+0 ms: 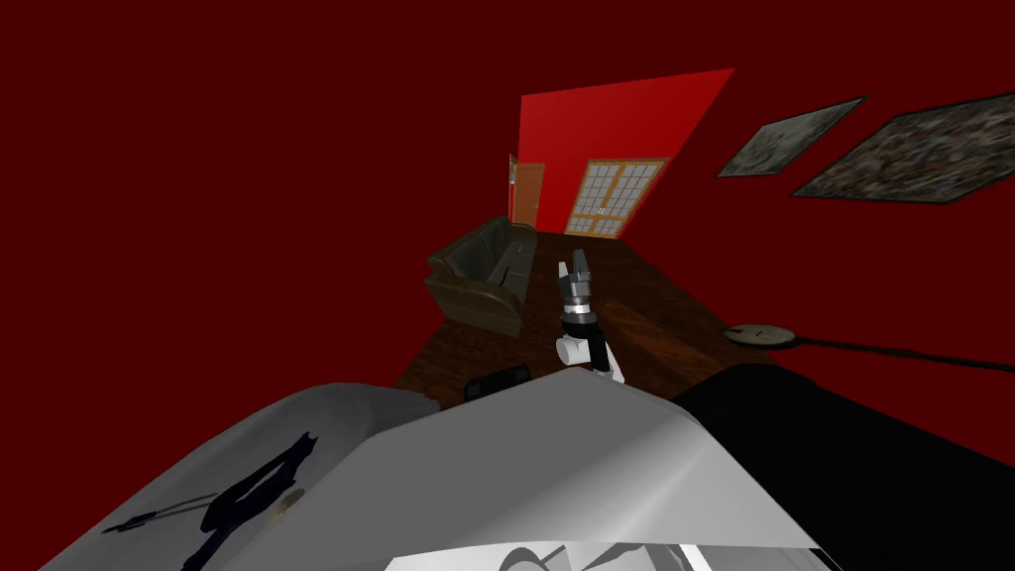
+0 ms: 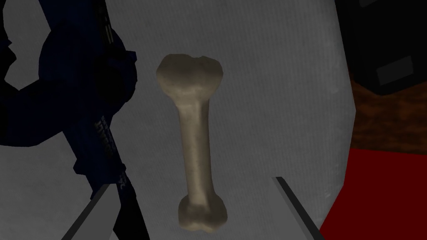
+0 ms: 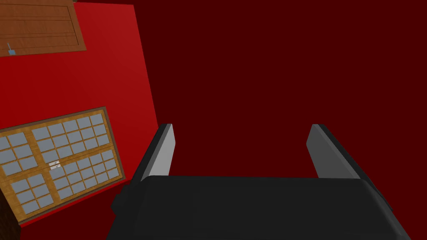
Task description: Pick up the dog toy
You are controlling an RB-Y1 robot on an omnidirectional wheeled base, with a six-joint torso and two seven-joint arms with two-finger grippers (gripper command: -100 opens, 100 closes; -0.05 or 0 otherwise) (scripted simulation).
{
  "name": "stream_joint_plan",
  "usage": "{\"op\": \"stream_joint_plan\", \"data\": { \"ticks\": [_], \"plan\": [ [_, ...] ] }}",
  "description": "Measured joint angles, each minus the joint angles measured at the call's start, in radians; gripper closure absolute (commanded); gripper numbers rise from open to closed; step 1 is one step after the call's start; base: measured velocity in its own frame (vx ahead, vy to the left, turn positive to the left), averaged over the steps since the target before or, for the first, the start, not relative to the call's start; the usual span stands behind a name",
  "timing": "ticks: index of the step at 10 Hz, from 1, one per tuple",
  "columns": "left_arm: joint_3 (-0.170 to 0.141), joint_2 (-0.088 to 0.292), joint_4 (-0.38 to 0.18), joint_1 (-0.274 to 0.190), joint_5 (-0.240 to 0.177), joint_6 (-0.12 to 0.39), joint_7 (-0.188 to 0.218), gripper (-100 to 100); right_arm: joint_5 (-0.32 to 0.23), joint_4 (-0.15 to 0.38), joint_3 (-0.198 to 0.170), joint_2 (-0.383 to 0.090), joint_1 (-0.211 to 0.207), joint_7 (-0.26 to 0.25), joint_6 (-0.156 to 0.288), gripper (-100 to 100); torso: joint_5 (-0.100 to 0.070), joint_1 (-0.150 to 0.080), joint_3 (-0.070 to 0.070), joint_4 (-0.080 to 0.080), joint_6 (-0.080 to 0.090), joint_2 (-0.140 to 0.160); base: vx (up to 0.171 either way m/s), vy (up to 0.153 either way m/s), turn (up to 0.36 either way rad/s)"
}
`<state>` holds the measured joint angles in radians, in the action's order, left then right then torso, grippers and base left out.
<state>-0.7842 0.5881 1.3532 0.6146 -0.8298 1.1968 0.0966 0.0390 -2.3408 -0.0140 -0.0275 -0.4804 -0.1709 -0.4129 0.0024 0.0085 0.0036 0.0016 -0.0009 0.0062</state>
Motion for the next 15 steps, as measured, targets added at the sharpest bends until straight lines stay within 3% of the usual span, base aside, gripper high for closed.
{"op": "stream_joint_plan", "data": {
  "ticks": [2, 5, 6, 7, 10, 11, 15],
  "plan": [
    [0.006, -0.028, -0.034, -0.01, 0.007, 0.04, 0.008, -100, 0.0, 0.0, 0.0, 0.0, 0.0, 0.0, 0.0, 0, 0.001, 0.006, -0.002, -0.001, 0.0, -0.003, -0.058, 0.182, -0.218],
    [0.031, -0.085, -0.056, -0.016, 0.019, 0.056, 0.015, -100, 0.0, 0.0, 0.0, 0.0, -0.001, 0.0, 0.0, 0, 0.001, 0.002, -0.005, -0.002, -0.001, -0.009, 0.001, 0.084, -0.052],
    [0.032, -0.086, -0.059, -0.017, 0.018, 0.055, 0.013, 0, 0.0, 0.0, 0.0, 0.0, -0.001, 0.0, 0.0, 0, 0.0, -0.002, -0.005, -0.002, -0.001, -0.009, 0.0, 0.009, -0.001],
    [0.032, -0.086, -0.059, -0.016, 0.018, 0.055, 0.013, -100, 0.0, 0.0, 0.0, 0.0, -0.001, 0.0, 0.0, 0, -0.001, -0.004, -0.005, -0.002, -0.001, -0.009, -0.01, 0.016, 0.003],
    [0.056, -0.108, -0.09, -0.041, 0.042, 0.011, 0.013, -100, 0.0, 0.0, 0.0, 0.0, 0.0, 0.0, 0.0, 0, -0.001, -0.004, -0.005, -0.002, -0.001, -0.008, -0.015, 0.013, -0.002],
    [0.057, -0.109, -0.092, -0.042, 0.043, 0.006, 0.012, 100, 0.0, 0.0, 0.0, 0.0, 0.0, 0.0, 0.0, 0, -0.001, -0.004, -0.005, -0.002, -0.001, -0.009, 0.0, 0.0, 0.0],
    [0.056, -0.109, -0.091, -0.042, 0.043, 0.007, 0.013, 100, 0.0, 0.0, 0.0, 0.0, -0.001, 0.0, 0.0, 0, 0.001, -0.002, -0.005, -0.002, -0.001, -0.009, 0.0, 0.0, 0.0]
  ]
}}
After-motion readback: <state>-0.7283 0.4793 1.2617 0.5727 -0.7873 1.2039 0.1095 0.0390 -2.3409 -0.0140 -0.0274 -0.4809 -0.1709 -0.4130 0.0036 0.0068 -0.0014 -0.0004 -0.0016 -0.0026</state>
